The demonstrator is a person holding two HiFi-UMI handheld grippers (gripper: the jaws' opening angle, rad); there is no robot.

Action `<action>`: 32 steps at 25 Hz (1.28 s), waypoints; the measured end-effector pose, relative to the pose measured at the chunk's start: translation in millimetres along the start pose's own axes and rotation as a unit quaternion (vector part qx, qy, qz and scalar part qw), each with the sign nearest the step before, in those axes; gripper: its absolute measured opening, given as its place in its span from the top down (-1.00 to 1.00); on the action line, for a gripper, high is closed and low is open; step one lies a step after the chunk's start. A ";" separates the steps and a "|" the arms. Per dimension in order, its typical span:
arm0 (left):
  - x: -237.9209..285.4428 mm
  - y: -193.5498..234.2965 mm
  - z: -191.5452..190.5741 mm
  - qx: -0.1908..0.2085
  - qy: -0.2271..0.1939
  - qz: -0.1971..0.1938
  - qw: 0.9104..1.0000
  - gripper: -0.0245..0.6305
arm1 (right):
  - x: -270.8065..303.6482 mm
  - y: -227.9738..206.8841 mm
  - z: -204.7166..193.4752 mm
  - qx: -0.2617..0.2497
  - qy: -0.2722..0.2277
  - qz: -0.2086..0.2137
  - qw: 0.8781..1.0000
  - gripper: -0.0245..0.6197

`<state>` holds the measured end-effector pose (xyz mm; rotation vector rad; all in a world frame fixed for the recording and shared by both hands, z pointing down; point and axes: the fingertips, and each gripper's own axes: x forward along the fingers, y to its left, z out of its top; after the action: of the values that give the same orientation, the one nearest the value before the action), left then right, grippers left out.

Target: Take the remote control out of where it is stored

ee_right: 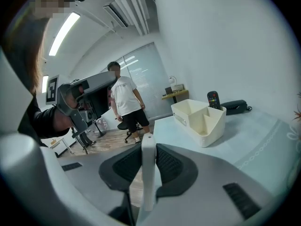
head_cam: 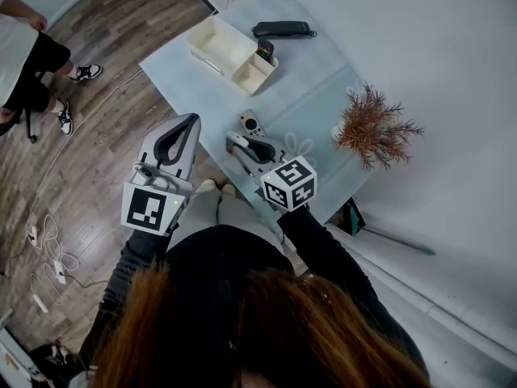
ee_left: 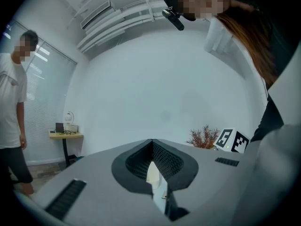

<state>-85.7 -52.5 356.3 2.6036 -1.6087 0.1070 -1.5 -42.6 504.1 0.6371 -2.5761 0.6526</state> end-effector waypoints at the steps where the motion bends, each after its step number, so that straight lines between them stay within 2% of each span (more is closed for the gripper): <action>1: -0.3 0.1 0.3 0.000 -0.001 0.000 1.000 0.90 | 2.2 -1.0 -1.4 0.004 0.004 0.004 1.000 0.62; 14: 0.4 5.8 -0.3 -0.001 -0.001 0.004 1.000 0.90 | 23.4 -25.8 -4.7 0.038 0.045 0.047 0.997 0.62; 23: 4.5 8.3 -1.7 -0.001 0.003 0.003 1.000 0.90 | 44.1 -41.2 -3.6 0.024 0.068 0.058 0.996 0.59; 32: 7.5 12.5 -5.6 -0.001 0.012 0.005 1.000 0.90 | 74.5 -61.8 -10.1 0.042 0.089 0.065 0.993 0.52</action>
<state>-93.6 -64.2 363.0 2.5821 -1.6142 0.1374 -27.5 -110.3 569.1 0.4173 -2.4482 0.8251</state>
